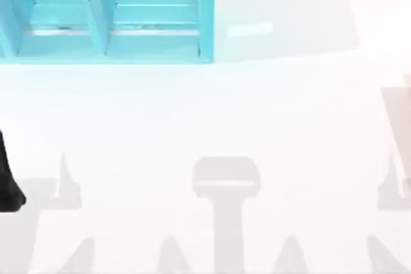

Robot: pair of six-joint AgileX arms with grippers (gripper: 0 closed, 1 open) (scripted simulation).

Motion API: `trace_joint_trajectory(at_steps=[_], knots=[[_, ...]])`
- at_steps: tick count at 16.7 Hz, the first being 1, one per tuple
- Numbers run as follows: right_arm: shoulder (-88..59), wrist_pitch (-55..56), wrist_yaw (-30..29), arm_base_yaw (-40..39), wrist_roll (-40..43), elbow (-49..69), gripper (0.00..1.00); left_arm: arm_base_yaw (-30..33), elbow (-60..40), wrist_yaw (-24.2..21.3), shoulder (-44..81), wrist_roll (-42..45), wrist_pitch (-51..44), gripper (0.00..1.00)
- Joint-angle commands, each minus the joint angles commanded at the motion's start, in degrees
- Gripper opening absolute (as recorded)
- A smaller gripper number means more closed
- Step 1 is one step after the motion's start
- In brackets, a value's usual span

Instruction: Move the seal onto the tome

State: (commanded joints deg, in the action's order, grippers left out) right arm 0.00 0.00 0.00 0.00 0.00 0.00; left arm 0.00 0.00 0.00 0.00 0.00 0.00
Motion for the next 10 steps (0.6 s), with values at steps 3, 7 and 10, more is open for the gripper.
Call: trace_joint_trajectory(at_steps=[3, 7, 10], knots=[[0.0, 0.0, 0.0, 0.0, 0.0, 0.0, 1.0, -0.2, -0.3, -0.2, 0.5, 0.0, 0.3, 1.0], [0.0, 0.0, 0.0, 0.0, 0.0, 0.0, 1.0, -2.4, -4.1, -2.7, 8.7, 0.3, 5.0, 1.0], [0.0, 0.0, 0.0, 0.0, 0.0, 0.0, 1.0, -5.4, -9.2, -6.2, 20.9, 0.7, 11.2, 1.0]])
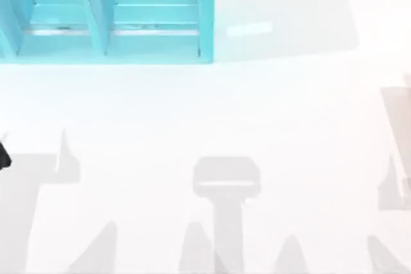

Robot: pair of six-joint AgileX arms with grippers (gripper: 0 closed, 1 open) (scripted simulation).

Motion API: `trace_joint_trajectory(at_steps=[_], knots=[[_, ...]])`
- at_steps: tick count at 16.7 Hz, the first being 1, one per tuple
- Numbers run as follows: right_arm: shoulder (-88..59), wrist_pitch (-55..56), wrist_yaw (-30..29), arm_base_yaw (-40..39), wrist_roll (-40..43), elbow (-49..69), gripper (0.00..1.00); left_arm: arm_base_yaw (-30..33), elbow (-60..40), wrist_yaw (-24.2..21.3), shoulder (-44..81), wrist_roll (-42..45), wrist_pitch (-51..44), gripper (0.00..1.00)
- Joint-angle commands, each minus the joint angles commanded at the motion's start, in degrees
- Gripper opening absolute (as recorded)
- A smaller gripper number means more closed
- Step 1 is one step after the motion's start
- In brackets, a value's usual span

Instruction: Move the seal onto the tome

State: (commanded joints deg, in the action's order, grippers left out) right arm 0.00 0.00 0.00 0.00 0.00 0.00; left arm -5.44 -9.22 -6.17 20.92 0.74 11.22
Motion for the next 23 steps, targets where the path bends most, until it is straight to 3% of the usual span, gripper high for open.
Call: trace_joint_trajectory(at_steps=[14, 19, 23], knots=[[0.0, 0.0, 0.0, 0.0, 0.0, 0.0, 1.0, -18.4, -32.6, -20.7, 78.3, 2.9, 39.4, 1.0], [0.0, 0.0, 0.0, 0.0, 0.0, 0.0, 1.0, -23.0, -41.1, -25.9, 97.0, 3.8, 49.5, 1.0], [0.0, 0.0, 0.0, 0.0, 0.0, 0.0, 1.0, -24.8, -44.4, -27.9, 104.4, 4.1, 53.5, 1.0]])
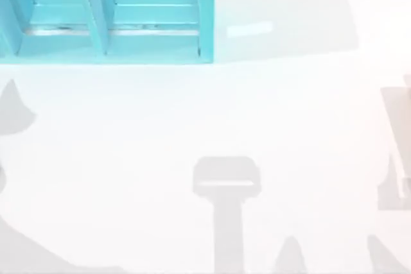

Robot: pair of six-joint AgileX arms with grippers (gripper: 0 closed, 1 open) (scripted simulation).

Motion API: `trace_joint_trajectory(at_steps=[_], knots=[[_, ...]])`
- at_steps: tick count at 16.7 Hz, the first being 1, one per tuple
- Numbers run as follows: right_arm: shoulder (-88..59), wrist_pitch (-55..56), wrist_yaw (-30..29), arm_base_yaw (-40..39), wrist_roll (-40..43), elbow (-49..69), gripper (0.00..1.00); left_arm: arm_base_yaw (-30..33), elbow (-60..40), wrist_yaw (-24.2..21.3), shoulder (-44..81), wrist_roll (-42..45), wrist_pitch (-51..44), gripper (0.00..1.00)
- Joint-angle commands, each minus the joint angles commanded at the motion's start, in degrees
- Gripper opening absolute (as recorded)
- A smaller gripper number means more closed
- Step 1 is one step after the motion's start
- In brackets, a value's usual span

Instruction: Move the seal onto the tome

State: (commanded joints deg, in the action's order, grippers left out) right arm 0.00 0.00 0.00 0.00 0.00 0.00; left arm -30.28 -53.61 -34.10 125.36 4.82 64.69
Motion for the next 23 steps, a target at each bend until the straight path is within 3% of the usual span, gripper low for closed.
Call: trace_joint_trajectory(at_steps=[8, 18, 23], knots=[[0.0, 0.0, 0.0, 0.0, 0.0, 0.0, 1.0, 0.3, -0.9, 0.2, 1.0, 0.0, -0.1, 1.0], [0.0, 0.0, 0.0, 0.0, 0.0, 0.0, 1.0, 6.1, -23.3, 5.9, 12.9, -1.0, -9.7, 1.0], [0.0, 0.0, 0.0, 0.0, 0.0, 0.0, 1.0, 6.8, -25.3, 6.5, 13.9, -1.1, -10.7, 1.0]])
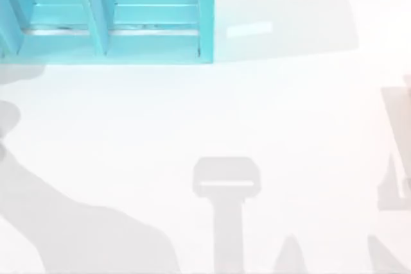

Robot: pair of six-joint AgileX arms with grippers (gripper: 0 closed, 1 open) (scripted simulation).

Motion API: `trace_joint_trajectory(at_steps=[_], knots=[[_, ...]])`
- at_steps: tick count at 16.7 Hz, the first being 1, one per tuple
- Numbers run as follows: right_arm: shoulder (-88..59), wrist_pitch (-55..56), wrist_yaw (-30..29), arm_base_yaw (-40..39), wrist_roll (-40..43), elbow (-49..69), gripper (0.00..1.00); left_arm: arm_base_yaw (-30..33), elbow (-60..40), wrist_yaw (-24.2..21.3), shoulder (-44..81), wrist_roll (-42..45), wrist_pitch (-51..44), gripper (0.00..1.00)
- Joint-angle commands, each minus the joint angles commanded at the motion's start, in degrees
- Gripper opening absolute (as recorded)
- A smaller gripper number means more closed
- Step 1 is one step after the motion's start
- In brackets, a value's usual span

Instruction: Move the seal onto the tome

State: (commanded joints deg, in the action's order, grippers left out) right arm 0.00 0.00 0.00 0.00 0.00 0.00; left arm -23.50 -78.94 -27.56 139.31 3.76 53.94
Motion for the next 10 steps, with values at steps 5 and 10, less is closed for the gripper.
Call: trace_joint_trajectory(at_steps=[5, 10], knots=[[0.0, 0.0, 0.0, 0.0, 0.0, 0.0, 1.0, 0.0, 0.0, 0.0, 0.0, 0.0, 0.0, 0.7], [0.0, 0.0, 0.0, 0.0, 0.0, 0.0, 1.0, 0.0, 0.0, 0.0, 0.0, 0.0, 0.0, 0.32]])
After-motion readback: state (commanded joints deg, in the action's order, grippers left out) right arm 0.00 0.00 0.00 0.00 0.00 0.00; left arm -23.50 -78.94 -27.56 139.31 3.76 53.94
